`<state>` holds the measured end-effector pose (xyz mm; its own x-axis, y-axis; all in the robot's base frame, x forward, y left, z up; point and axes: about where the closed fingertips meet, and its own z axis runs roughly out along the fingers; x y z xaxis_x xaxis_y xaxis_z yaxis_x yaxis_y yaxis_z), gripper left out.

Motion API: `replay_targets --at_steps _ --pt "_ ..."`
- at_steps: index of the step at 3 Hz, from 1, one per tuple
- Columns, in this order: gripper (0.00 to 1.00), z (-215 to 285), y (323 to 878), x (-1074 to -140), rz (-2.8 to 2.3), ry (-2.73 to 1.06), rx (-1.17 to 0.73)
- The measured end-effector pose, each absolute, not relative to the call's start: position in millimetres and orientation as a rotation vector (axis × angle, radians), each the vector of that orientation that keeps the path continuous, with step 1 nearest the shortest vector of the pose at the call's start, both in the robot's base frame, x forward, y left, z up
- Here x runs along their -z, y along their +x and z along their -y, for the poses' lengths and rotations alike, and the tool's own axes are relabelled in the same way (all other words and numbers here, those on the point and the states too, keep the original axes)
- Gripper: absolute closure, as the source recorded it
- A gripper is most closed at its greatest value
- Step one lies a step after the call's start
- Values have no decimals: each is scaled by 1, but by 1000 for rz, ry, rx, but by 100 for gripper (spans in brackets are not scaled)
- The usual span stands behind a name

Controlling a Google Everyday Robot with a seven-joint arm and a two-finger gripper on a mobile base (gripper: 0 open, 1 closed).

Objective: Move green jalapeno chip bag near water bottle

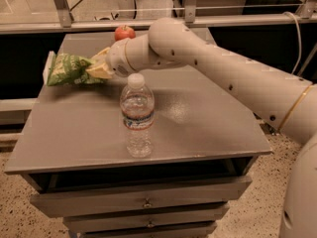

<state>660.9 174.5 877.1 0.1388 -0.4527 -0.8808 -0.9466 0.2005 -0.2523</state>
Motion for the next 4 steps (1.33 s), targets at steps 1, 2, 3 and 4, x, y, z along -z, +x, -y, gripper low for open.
replay_targets --at_steps 1,2,3,4 --pt "100 -122 651 -900 -1477 -1423 -545" --pt "100 -70 635 -909 -1504 -1458 -478" --pt "100 -22 617 -904 -1573 -1496 -398" --pt "100 13 598 -895 -1646 -1528 -335"
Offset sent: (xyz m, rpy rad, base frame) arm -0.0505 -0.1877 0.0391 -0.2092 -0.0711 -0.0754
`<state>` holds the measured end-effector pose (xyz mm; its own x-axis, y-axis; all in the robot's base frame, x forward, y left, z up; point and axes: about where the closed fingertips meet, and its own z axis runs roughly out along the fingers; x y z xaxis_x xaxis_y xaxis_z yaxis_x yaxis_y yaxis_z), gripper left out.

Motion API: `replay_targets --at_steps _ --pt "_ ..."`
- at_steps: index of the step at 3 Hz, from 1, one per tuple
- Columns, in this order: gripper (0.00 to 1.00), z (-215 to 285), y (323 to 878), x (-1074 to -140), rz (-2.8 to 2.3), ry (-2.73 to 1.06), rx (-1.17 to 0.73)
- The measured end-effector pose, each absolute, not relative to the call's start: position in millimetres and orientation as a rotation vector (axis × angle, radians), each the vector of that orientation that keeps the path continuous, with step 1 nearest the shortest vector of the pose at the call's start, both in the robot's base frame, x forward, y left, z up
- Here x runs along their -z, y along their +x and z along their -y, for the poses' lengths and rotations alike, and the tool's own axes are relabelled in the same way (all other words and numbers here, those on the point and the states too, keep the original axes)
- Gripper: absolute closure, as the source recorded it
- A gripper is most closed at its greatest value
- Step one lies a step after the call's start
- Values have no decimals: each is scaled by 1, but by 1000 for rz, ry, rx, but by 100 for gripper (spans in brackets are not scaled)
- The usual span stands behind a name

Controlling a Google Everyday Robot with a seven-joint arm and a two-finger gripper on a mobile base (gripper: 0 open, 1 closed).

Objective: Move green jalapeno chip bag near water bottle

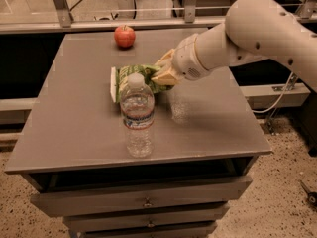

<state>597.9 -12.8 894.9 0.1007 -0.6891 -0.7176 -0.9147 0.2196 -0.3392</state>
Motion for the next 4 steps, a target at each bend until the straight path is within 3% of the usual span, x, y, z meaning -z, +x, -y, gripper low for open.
replay_targets --at_steps 2,3,4 --pt "100 56 558 -882 -1746 -1571 -284" --pt "85 68 546 -876 -1759 -1603 -290" --pt "61 72 536 -873 -1755 -1636 -315"
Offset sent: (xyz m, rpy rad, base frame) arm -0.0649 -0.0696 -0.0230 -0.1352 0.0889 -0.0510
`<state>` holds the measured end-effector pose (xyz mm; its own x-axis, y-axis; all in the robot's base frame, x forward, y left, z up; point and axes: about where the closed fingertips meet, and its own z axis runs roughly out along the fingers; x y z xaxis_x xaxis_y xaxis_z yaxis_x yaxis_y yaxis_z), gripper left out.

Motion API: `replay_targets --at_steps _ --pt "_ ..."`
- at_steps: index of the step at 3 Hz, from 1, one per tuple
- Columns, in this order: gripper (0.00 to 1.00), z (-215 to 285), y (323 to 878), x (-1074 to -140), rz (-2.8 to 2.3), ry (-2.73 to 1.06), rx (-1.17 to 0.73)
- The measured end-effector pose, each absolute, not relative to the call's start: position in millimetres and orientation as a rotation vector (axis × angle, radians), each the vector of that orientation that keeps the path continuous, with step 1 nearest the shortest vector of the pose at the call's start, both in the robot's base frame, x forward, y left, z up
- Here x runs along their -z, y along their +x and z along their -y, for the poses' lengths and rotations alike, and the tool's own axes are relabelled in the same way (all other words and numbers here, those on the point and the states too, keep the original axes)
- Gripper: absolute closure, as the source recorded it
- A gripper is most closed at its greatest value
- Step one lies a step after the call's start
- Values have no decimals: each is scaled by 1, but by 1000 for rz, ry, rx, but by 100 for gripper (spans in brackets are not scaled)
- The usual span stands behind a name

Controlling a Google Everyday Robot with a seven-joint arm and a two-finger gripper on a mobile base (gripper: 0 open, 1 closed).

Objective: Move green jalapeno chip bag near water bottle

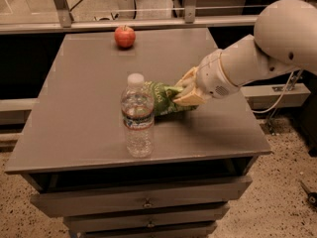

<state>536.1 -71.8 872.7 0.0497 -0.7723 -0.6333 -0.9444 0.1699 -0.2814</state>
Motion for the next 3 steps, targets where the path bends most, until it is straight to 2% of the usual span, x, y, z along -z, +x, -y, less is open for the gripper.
replay_targets --at_steps 2,3 --pt "15 67 522 -872 -1728 -1676 -360" --pt "0 63 519 -869 -1718 -1686 -380"
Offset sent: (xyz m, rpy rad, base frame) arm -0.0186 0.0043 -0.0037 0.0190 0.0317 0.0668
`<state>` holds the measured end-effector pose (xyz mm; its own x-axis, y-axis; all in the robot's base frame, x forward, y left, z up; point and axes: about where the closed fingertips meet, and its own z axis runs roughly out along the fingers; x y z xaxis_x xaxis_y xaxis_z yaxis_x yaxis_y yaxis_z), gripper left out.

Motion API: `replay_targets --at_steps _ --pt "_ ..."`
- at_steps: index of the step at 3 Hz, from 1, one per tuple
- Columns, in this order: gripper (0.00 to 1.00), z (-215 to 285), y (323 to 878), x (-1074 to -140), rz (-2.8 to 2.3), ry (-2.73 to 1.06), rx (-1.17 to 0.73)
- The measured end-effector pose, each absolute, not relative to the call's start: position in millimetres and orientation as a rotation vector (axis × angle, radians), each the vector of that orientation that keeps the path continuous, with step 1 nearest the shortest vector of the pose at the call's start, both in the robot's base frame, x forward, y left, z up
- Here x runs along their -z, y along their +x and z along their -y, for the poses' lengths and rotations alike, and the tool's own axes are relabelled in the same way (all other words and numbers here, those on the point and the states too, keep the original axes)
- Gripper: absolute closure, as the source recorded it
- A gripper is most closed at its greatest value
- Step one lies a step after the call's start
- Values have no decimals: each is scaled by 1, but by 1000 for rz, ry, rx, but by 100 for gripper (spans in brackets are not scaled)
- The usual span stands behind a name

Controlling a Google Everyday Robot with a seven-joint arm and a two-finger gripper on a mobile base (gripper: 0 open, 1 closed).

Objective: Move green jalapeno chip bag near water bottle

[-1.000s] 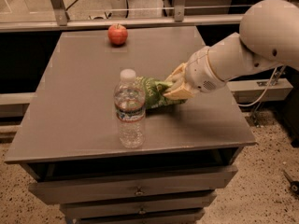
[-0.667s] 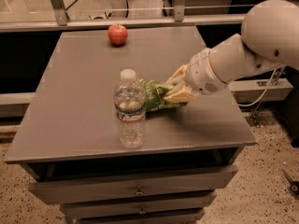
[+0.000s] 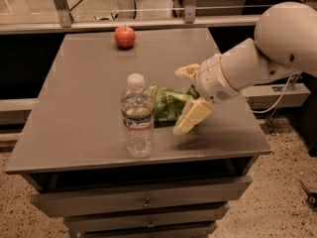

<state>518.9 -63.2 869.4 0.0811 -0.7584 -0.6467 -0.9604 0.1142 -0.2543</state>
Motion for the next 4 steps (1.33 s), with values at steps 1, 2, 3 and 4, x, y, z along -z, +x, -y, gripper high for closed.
replay_targets --at_steps 1,2,3,4 --pt "0 66 518 -869 -1713 -1696 -388" --pt "0 93 523 -892 -1691 -1632 -395" --pt "0 149 543 -949 -1590 -1424 -419" --pt "0 182 553 -992 -1512 -1233 -450"
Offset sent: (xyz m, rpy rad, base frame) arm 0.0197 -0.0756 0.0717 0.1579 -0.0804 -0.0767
